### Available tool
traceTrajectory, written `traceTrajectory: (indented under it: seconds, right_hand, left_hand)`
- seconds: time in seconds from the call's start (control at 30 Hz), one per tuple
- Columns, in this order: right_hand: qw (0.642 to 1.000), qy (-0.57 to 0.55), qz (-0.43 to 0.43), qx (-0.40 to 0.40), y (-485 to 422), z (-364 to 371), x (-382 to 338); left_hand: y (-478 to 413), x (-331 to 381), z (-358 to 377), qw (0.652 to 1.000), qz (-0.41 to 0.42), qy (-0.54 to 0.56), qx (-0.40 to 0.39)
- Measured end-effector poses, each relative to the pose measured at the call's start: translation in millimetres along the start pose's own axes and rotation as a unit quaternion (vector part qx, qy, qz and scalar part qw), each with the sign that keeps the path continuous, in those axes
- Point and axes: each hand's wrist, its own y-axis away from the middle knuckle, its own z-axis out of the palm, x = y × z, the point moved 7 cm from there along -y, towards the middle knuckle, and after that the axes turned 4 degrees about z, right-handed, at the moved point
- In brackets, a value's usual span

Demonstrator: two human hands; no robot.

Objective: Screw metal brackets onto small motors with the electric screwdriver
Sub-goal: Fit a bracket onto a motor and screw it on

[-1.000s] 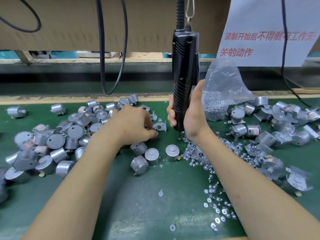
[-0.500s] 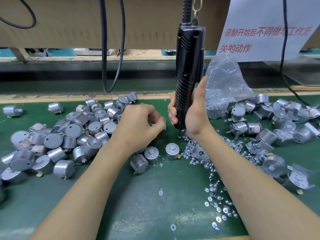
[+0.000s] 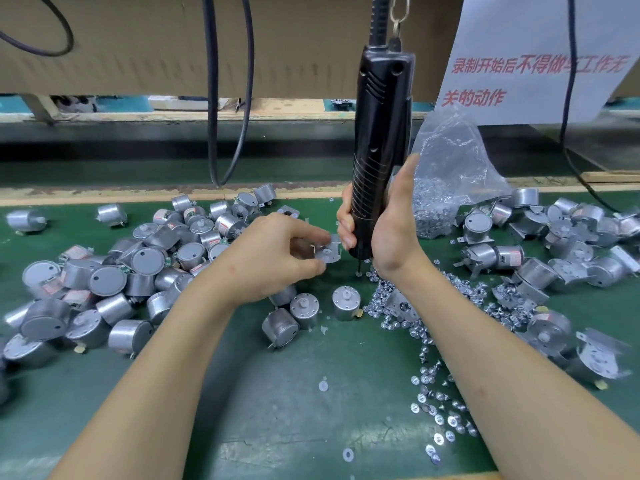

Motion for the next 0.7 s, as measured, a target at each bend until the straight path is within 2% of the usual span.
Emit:
traceTrajectory:
  seconds: [0.23, 0.37, 0.47, 0.7]
  right_hand:
    - [1.000, -0.001, 0.008, 0.002, 0, 0, 2]
    - [1.000, 0.000, 0.007, 0.001, 0, 0, 1]
    - [1.000, -0.002, 0.005, 0.004, 0, -1, 0]
    - [1.000, 0.004, -0.009, -0.008, 2, 4, -4]
  left_hand:
    - [3, -5, -3, 1.000, -0.017, 0.011, 0.006]
    - [6, -3, -2, 0.999, -0.001, 0.026, -0.035]
    - [8, 3, 3, 0.997, 0.024, -0.002, -0.067]
    - [9, 11, 13, 0.994, 0.044, -0.045, -0.090]
